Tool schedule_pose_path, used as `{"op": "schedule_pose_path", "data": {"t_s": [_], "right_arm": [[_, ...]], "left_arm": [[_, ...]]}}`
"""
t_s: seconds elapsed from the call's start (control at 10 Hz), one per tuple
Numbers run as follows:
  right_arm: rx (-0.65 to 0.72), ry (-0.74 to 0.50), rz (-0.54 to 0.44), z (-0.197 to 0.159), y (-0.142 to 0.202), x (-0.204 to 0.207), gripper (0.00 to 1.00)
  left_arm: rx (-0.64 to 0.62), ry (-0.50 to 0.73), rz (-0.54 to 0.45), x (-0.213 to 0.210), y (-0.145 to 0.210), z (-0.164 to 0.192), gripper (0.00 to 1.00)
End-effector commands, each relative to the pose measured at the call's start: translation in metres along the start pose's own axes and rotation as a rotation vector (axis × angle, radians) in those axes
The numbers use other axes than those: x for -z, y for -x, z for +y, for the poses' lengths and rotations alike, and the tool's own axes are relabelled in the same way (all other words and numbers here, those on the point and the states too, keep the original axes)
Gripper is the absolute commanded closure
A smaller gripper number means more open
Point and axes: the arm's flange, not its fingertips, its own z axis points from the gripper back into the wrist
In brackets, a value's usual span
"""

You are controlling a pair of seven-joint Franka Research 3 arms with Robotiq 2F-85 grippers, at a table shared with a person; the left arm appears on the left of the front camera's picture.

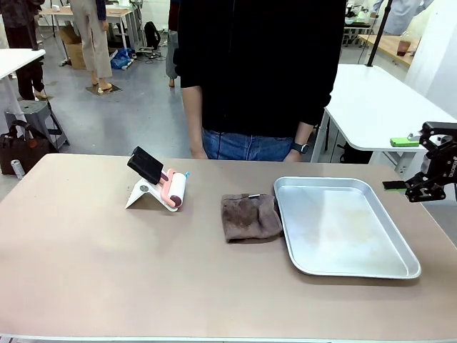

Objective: Clean the surface of the table.
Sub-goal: Return the Lint Roller and towel to their original positions.

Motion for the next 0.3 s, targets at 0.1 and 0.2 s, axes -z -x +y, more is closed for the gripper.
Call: {"op": "schedule_pose_path", "data": {"t_s": [0.1, 0.2], "right_arm": [[-0.016, -0.001, 0.006, 0.0027, 0.0015, -0.0019, 0.0], [-0.016, -0.001, 0.006, 0.0027, 0.0015, -0.0019, 0.0]], "left_arm": [[-0.011, -0.009, 0.002, 0.0003, 0.0031, -0.0057, 0.0], [-0.011, -0.009, 0.002, 0.0003, 0.0031, -0.0057, 0.0]]}}
